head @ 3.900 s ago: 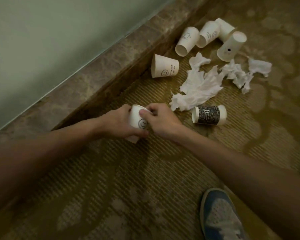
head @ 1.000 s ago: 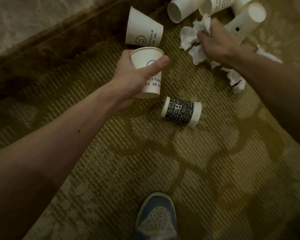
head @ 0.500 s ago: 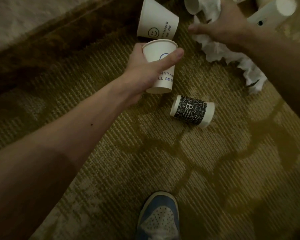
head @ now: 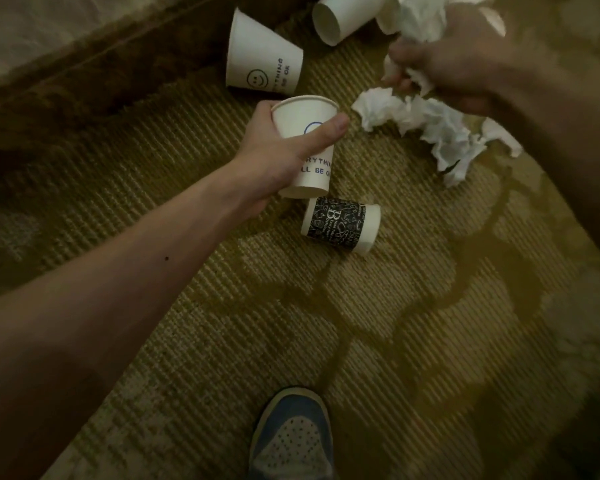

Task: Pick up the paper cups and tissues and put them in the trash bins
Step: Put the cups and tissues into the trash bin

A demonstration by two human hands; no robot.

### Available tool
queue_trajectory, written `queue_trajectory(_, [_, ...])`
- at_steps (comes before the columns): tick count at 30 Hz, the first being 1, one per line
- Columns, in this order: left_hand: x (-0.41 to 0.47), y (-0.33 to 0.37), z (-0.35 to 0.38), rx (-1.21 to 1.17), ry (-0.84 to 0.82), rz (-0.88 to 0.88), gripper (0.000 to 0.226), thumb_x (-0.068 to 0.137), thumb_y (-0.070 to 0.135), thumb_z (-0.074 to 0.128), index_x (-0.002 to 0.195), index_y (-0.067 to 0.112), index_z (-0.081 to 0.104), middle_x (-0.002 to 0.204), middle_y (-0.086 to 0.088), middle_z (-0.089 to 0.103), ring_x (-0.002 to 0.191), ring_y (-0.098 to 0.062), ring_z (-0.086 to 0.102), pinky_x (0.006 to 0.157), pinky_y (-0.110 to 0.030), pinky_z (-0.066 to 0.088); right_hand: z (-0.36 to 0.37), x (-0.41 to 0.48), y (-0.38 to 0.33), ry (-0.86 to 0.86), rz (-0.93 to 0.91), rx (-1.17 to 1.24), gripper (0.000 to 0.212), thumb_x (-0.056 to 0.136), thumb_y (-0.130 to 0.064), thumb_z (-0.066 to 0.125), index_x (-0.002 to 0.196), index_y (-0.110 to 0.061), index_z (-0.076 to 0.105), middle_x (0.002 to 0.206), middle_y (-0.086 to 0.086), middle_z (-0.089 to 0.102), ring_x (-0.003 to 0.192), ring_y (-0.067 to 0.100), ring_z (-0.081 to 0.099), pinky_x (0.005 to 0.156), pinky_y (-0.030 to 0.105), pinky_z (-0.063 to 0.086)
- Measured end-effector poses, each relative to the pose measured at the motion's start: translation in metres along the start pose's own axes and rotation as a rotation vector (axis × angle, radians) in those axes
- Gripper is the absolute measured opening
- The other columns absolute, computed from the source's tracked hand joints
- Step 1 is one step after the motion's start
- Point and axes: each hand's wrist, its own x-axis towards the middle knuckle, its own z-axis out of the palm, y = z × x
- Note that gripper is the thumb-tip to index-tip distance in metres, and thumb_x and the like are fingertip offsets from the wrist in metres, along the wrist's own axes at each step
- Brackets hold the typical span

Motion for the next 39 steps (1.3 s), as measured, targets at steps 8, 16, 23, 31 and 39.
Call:
queue_trajectory(8, [0.002,-0.005,-0.002,-0.014,0.014,-0.030,0.092,0.051,0.049,0.088,0.126,0.021,0.043,0.118,-0.004,0.061,0.100,-0.019,0.068,0.080,-0.042,0.061,0.004,0.019,0.036,0.006,-0.063,-0.617,0.033,0.083,-0.041,0.073,0.095,-0.015,0.058,0.082,-0.003,0.058,0.072,0.011,0.056,0.060,0.028,0.043])
queue_trajectory(16, [0.006,-0.007,0.001,-0.027,0.028,-0.052,0.081,0.064,0.044,0.088,0.128,0.020,0.043,0.115,-0.004,0.062,0.098,-0.019,0.069,0.079,-0.042,0.061,0.031,0.027,0.037,-0.006,-0.097,-0.701,0.033,0.074,-0.023,0.079,0.099,-0.011,0.062,0.096,0.009,0.067,0.084,0.022,0.066,0.070,0.039,0.057])
queue_trajectory(23, [0.002,0.002,0.013,-0.095,0.015,-0.032,0.073,0.068,0.036,0.087,0.126,0.019,0.044,0.113,-0.004,0.064,0.093,-0.017,0.071,0.073,-0.035,0.061,0.011,0.001,0.008,0.124,0.036,-0.068,0.029,0.089,-0.026,0.069,0.113,-0.015,0.056,0.100,-0.004,0.066,0.079,0.003,0.068,0.062,0.019,0.058])
queue_trajectory(31, [-0.002,0.014,0.051,-0.139,-0.081,-0.032,0.071,0.072,0.032,0.085,0.127,0.020,0.043,0.111,-0.006,0.064,0.082,-0.015,0.073,0.063,-0.031,0.059,-0.058,-0.037,0.042,0.201,0.072,0.474,0.019,0.091,0.001,0.057,0.107,-0.007,0.051,0.079,0.003,0.057,0.056,0.007,0.053,0.053,0.021,0.043])
queue_trajectory(39, [0.007,0.007,0.091,-0.095,-0.161,-0.034,0.069,0.068,0.038,0.086,0.122,0.022,0.046,0.109,-0.005,0.065,0.083,-0.016,0.074,0.066,-0.036,0.060,-0.112,-0.042,0.141,0.473,0.401,0.446,0.048,0.088,-0.047,0.066,0.122,-0.015,0.056,0.093,-0.002,0.065,0.054,0.006,0.058,0.042,0.019,0.041])
